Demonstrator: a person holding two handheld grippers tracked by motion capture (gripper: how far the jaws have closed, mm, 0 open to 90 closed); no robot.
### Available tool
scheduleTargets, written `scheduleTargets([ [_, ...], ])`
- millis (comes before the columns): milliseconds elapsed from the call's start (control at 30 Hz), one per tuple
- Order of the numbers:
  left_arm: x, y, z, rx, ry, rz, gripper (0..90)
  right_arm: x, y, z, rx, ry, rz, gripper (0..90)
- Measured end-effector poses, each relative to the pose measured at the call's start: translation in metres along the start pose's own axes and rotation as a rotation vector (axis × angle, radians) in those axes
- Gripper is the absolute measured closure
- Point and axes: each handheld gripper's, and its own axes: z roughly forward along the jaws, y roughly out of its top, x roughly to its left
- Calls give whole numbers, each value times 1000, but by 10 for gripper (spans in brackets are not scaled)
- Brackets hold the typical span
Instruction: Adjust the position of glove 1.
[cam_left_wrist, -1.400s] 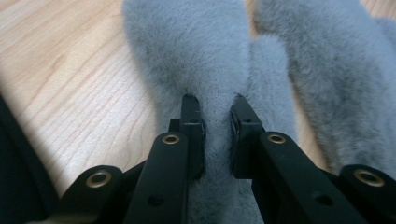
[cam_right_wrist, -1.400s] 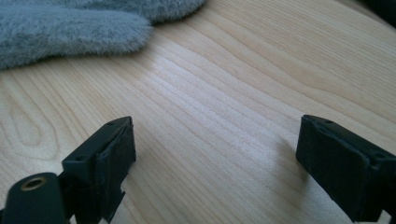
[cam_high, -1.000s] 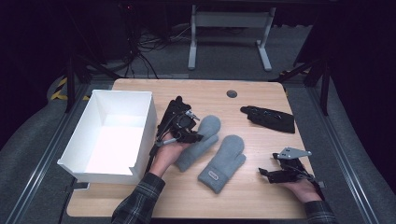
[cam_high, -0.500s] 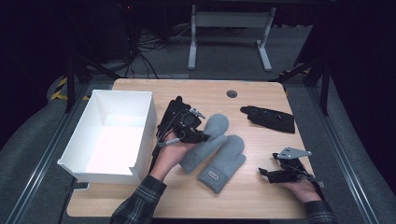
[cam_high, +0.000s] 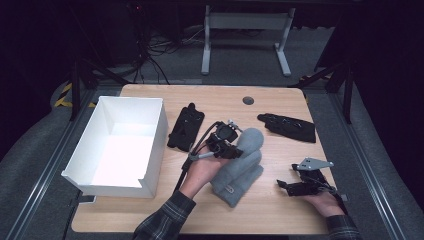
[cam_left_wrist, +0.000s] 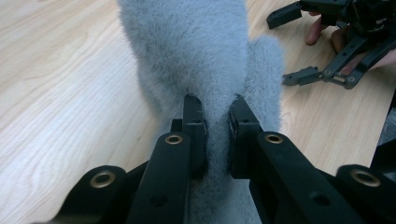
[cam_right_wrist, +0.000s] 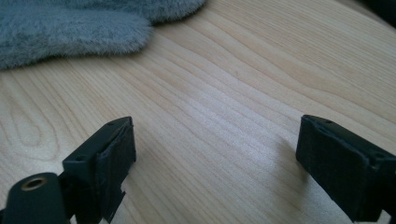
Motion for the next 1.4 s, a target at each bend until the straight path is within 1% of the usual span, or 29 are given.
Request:
scheduleTargets([
  [133, -5, 3, 13, 28, -2, -6, 812, 0, 0, 0, 0, 2, -1, 124],
  [267, -1, 2, 31, 56, -4, -20, 810, 0, 0, 0, 0, 2, -1, 123],
  [300, 1, 1, 36, 59, -12, -21, 805, 0, 0, 0, 0, 2, -1, 123],
  [400, 5, 0, 43, 66, -13, -15, 782, 0, 0, 0, 0, 2, -1, 124],
  [467, 7, 0, 44, 57, -8, -4, 723, 0, 0, 0, 0, 2, -2, 124],
  [533, 8, 0, 44, 50, 3, 21, 620, 0, 0, 0, 0, 3, -2, 123],
  [600, 8, 0, 42, 40, 16, 34, 516, 0, 0, 0, 0, 2, -1, 125],
  [667, 10, -1, 36, 28, 24, 48, 466, 0, 0, 0, -1, 0, 0, 136],
  [700, 10, -2, 34, 20, 26, 50, 444, 0, 0, 0, -1, -2, 0, 167],
  [733, 12, -3, 30, 6, 21, 51, 431, 0, 1, -1, -2, 2, -2, 218],
  [800, 14, -6, 21, -11, 22, 56, 425, 0, 3, -4, 4, 4, -7, 323],
  [833, 16, -9, 16, -31, 25, 54, 426, 1, 4, -6, 1, 7, -5, 393],
  [867, 18, -12, 12, -41, 25, 49, 447, 3, 6, -9, -12, 27, -3, 469],
  [933, 22, -17, 5, -57, 27, 48, 506, 7, 10, -11, -22, 51, -9, 571],
  [967, 24, -21, 1, -65, 30, 51, 540, 10, 12, -12, -24, 74, -14, 635],
  [1000, 27, -27, -3, -73, 38, 48, 566, 13, 14, -13, -25, 94, -23, 680],
  [1033, 30, -31, -6, -74, 48, 46, 624, 19, 17, -12, -25, 123, -37, 756],
  [1067, 33, -35, -8, -71, 49, 42, 662, 25, 19, -12, -22, 141, -53, 810],
  [1100, 35, -39, -10, -73, 48, 33, 709, 30, 21, -11, -23, 161, -59, 856],
  [1133, 35, -39, -10, -73, 48, 33, 750, 34, 23, -11, -26, 182, -64, 886],
  [1167, 40, -47, -13, -70, 48, 14, 799, 39, 25, -10, -28, 198, -72, 897],
  [1233, 44, -55, -16, -72, 48, -3, 871, 48, 29, -8, -33, 235, -85, 900],
  [1267, 44, -55, -16, -72, 48, -3, 892, 48, 29, -8, -33, 235, -85, 900],
  [1367, 49, -66, -14, -57, 58, -26, 897, 64, 36, -3, -43, 280, -114, 900],
  [1400, 50, -69, -13, -45, 59, -27, 897, 68, 38, -2, -46, 292, -123, 900],
])
